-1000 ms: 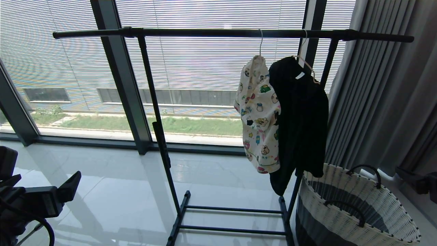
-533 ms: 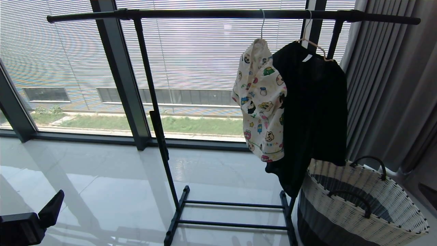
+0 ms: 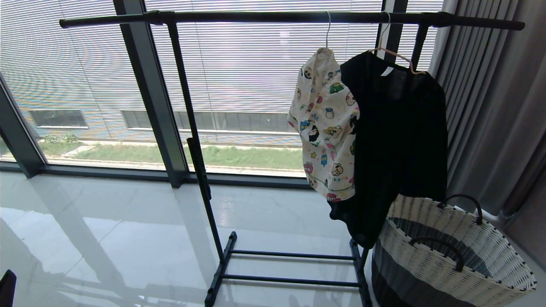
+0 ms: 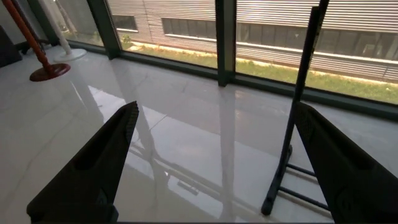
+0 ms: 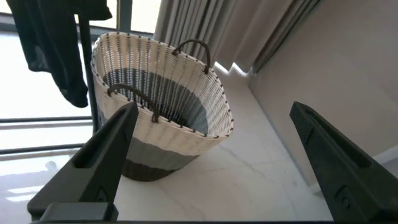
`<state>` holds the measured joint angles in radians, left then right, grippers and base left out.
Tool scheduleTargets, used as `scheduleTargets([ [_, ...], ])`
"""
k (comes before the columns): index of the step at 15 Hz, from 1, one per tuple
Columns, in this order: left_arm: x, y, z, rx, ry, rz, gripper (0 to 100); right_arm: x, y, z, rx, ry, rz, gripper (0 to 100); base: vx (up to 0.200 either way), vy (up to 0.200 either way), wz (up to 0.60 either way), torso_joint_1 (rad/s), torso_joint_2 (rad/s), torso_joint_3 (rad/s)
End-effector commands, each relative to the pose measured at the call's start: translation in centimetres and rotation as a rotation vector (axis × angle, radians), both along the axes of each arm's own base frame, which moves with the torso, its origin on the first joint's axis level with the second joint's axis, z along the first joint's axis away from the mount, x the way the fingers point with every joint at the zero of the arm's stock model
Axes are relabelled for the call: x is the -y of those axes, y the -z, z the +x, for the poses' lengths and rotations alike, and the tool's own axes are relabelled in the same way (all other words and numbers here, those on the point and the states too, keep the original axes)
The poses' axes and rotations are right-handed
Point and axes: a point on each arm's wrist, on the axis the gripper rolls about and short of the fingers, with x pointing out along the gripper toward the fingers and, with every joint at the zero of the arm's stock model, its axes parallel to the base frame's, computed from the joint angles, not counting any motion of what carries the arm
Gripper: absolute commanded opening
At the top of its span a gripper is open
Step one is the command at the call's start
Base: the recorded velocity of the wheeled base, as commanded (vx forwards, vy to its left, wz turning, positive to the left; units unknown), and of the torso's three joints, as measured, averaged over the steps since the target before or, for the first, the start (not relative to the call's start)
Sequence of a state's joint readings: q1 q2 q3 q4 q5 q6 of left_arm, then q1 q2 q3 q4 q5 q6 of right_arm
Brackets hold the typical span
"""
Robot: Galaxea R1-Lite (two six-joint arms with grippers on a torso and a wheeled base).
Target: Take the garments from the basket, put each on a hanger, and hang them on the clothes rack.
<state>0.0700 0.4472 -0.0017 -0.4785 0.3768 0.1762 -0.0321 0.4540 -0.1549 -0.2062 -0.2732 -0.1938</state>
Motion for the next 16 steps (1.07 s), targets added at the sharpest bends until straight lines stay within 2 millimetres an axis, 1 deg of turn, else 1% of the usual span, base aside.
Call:
scheduleTargets([
  [1,0.3,1.5,-4.0,0.159,-0.017,0.108,100,-0.1,5.1,-4.1,0.189,0.032,-0.028,100,0.0,0.0,0.0,0.0,0.0,0.0],
  [2,0.3,1.8,-4.1,0.14,-0.023,0.118,100,0.1,5.2,-4.0,0.158,0.1,-0.032,100,0.0,0.0,0.0,0.0,0.0,0.0],
  [3,0.3,1.6,-4.0,0.145,-0.025,0.127,100,0.2,5.5,-4.2,0.14,0.162,-0.045,100,0.0,0.0,0.0,0.0,0.0,0.0],
  [4,0.3,1.6,-4.0,0.145,-0.023,0.129,100,0.3,5.7,-4.6,0.17,0.141,-0.06,100,0.0,0.0,0.0,0.0,0.0,0.0],
  [8,0.3,2.0,-3.9,0.107,-0.026,0.106,100,0.3,5.7,-4.6,0.168,0.148,-0.067,100,0.0,0.0,0.0,0.0,0.0,0.0],
  [9,0.3,1.7,-4.0,0.147,-0.028,0.102,100,0.3,5.6,-4.6,0.179,0.148,-0.063,100,0.0,0.0,0.0,0.0,0.0,0.0],
  [10,0.3,0.4,-4.4,0.277,-0.032,0.115,100,0.3,5.2,-4.7,0.219,0.138,-0.057,100,0.0,0.0,0.0,0.0,0.0,0.0],
  [11,0.3,0.2,-4.5,0.301,-0.033,0.115,100,0.2,5.1,-4.7,0.23,0.129,-0.052,100,0.0,0.0,0.0,0.0,0.0,0.0],
  [12,0.3,-0.4,-4.7,0.384,-0.027,0.083,100,0.0,5.0,-4.6,0.273,0.028,0.029,100,0.0,0.0,0.0,0.0,0.0,0.0],
  [13,0.3,-0.2,-4.6,0.391,-0.009,0.022,100,-0.1,5.1,-4.5,0.27,-0.048,0.072,100,0.0,0.0,0.0,0.0,0.0,0.0],
  [15,0.3,1.3,-4.1,0.283,0.01,-0.086,100,-0.5,6.4,-4.3,0.154,-0.196,0.13,100,0.0,0.0,0.0,0.0,0.0,0.0],
  [16,0.3,1.6,-4.0,0.266,0.013,-0.123,100,-0.6,6.6,-4.3,0.132,-0.279,0.156,100,0.0,0.0,0.0,0.0,0.0,0.0],
])
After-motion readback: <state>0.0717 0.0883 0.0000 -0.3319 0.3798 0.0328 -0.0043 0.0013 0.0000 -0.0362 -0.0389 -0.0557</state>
